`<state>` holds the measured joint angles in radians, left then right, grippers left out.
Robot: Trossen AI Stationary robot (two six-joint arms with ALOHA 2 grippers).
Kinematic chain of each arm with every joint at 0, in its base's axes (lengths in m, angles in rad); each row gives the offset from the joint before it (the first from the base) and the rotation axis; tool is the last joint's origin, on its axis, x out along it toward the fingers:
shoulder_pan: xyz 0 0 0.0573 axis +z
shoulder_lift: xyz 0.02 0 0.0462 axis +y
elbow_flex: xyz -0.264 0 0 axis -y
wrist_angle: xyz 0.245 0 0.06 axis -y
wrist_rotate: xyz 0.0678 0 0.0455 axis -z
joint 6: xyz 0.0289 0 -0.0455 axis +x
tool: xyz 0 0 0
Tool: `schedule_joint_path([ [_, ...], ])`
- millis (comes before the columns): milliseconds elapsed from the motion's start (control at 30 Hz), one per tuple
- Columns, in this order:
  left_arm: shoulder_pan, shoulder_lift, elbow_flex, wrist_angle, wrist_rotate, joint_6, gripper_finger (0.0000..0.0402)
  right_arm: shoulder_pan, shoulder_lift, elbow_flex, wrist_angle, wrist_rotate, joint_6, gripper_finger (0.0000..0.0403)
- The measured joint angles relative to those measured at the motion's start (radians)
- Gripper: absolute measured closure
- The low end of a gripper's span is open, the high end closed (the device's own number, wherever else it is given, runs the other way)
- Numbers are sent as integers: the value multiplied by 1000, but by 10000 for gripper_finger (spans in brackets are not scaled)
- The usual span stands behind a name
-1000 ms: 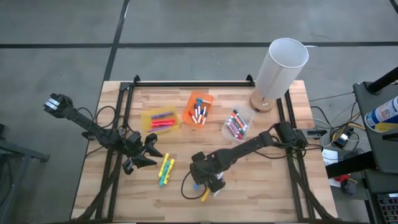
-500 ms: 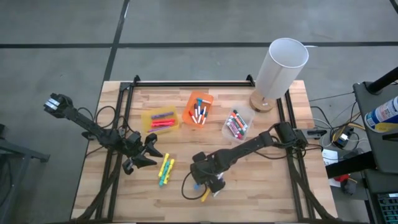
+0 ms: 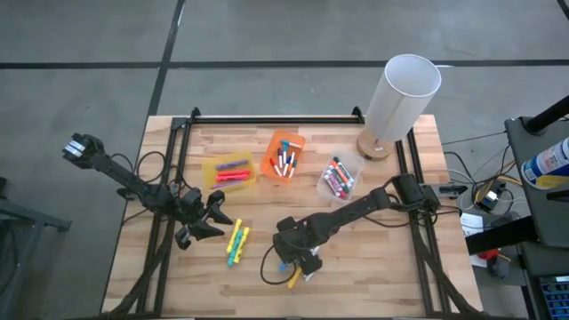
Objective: Pick & Place Markers
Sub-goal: Put the blue highlighter pen into the yellow bin
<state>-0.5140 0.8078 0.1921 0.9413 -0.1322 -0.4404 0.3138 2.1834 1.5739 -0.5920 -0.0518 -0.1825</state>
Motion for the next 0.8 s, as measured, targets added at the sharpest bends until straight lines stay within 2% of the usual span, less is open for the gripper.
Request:
schedule_joint_path([
  [500, 0, 0, 0, 0, 0, 0, 232, -11, 0, -6, 23, -22, 16, 186],
  [800, 0, 0, 0, -4, 0, 10, 232, -12, 0, -6, 22, -40, 19, 246],
])
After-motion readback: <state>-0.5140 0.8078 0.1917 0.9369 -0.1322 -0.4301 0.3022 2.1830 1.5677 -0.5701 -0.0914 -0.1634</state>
